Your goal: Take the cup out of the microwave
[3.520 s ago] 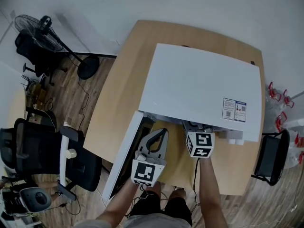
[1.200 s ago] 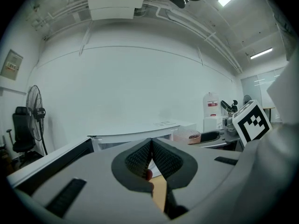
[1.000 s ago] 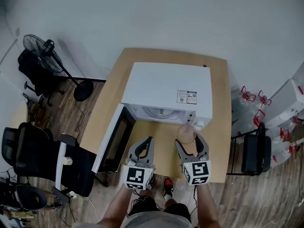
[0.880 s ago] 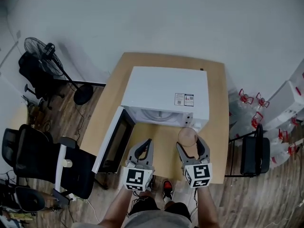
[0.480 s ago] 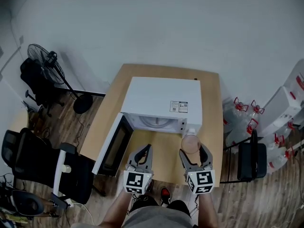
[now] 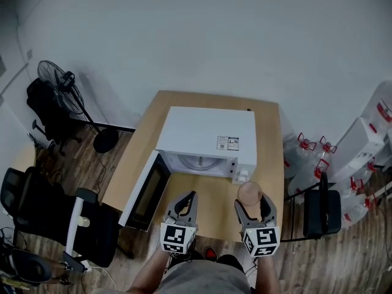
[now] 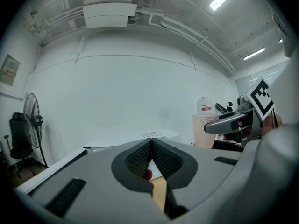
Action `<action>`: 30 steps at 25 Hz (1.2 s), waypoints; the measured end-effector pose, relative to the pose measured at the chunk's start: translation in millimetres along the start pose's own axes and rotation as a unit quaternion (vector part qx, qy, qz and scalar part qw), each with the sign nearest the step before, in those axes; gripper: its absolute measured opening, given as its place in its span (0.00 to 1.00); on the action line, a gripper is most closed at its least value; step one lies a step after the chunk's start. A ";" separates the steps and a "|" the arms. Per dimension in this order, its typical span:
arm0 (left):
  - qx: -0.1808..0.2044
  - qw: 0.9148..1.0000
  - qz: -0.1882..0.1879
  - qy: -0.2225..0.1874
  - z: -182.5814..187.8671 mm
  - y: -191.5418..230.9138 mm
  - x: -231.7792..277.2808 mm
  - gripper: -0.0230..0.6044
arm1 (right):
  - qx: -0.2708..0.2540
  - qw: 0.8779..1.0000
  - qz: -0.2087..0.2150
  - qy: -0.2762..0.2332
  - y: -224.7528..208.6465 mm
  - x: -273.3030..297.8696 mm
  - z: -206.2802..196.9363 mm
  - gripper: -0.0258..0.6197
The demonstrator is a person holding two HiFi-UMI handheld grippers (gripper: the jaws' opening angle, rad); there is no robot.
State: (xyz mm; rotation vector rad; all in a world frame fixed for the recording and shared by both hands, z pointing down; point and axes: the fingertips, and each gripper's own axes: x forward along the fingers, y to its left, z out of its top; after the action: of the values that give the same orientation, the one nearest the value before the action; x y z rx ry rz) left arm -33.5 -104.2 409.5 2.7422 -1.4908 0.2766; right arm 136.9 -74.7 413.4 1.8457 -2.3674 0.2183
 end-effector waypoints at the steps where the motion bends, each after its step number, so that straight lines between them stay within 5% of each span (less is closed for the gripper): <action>1: 0.000 1.000 0.000 0.000 -0.8 0.2 -0.5 0.07 | 0.001 1.000 -0.001 0.000 -0.3 -1.4 -0.5 0.57; 30: 0.003 1.000 0.008 -0.005 4.3 8.2 -2.0 0.07 | 0.018 1.000 -0.010 -0.002 1.1 -8.4 -9.0 0.57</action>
State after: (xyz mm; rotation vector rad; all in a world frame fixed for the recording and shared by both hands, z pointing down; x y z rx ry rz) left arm -40.7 -107.5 404.3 2.7421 -1.5162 0.2668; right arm 138.0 -64.7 420.5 1.8879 -2.3617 0.2568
